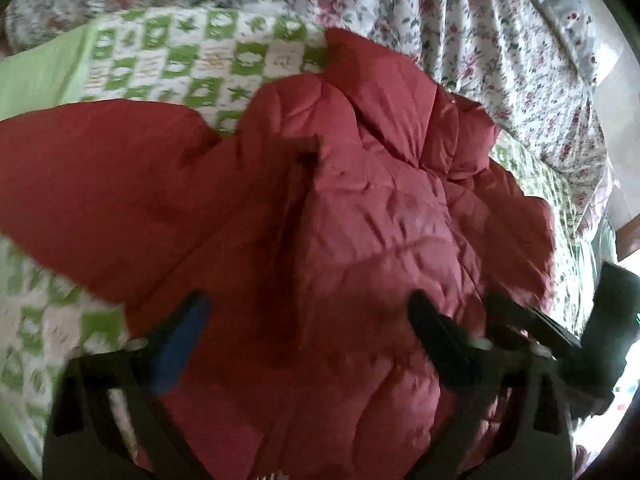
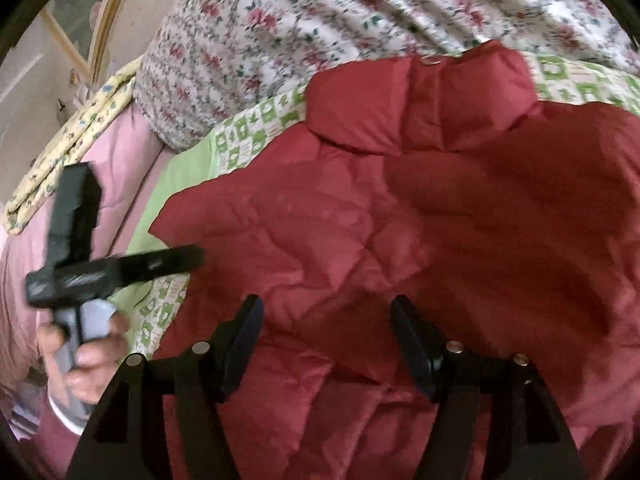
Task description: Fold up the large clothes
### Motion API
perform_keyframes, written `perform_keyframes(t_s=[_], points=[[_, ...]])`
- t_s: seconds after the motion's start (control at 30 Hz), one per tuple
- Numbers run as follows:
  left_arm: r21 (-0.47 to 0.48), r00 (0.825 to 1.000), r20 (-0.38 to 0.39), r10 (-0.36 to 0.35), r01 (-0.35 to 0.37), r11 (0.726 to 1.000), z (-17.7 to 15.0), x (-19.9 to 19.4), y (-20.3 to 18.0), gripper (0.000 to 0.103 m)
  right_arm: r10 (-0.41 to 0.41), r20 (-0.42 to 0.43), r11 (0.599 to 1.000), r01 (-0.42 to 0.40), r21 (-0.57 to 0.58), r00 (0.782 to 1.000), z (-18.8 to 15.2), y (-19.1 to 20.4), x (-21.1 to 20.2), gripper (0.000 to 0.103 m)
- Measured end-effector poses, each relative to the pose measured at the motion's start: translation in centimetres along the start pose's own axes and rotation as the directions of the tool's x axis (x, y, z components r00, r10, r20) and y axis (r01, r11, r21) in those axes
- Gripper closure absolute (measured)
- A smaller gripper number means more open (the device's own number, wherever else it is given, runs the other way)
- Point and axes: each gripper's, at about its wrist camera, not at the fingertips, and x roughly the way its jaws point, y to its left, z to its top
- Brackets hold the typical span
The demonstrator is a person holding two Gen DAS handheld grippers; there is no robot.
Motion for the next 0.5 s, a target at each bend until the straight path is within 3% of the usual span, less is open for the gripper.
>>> perform_keyframes(t_s=[0.07,0.2,0.3,0.37,0.43,0.5], points=[[0.006,1.000,-0.019,0.007,-0.007,1.000,0.3,1.2,-0.1,0.061,-0.028,0.022,1.000,0.028,0.006,0.999,-0.2,-0.8,-1.3,0.035],[0.042,0.998,0.054,0.016,-0.019,0.999,-0.9,-0.7,-0.2,0.086,-0.107,0.109,0.994,0.104,0.032,0.988,-0.7,-2.4,-4.7,0.035],[0.064,0.986,0.164,0.028,-0.039,0.997,-2.7,-3.7,0.2,0.086,-0.220,0.216,0.975,0.211,0.066,0.951,-1.1,-3.7,-7.7,0.035],[0.082,0.981,0.172,0.094,-0.109,0.991,-3.2,-3.2,0.6,0.086,-0.283,0.251,0.959,0.264,0.107,0.926,-1.0,-4.8,-8.9,0.033],[0.112,0.976,0.153,0.153,-0.170,0.979,-3.3,-1.5,0.8,0.081,-0.292,0.238,0.953,0.261,0.155,0.926,-0.5,-6.0,-8.9,0.034],[0.101,0.973,0.135,0.188,-0.202,0.974,-3.2,-1.1,1.0,0.068,-0.288,0.221,0.952,0.253,0.173,0.932,0.0,-6.5,-8.6,0.034]])
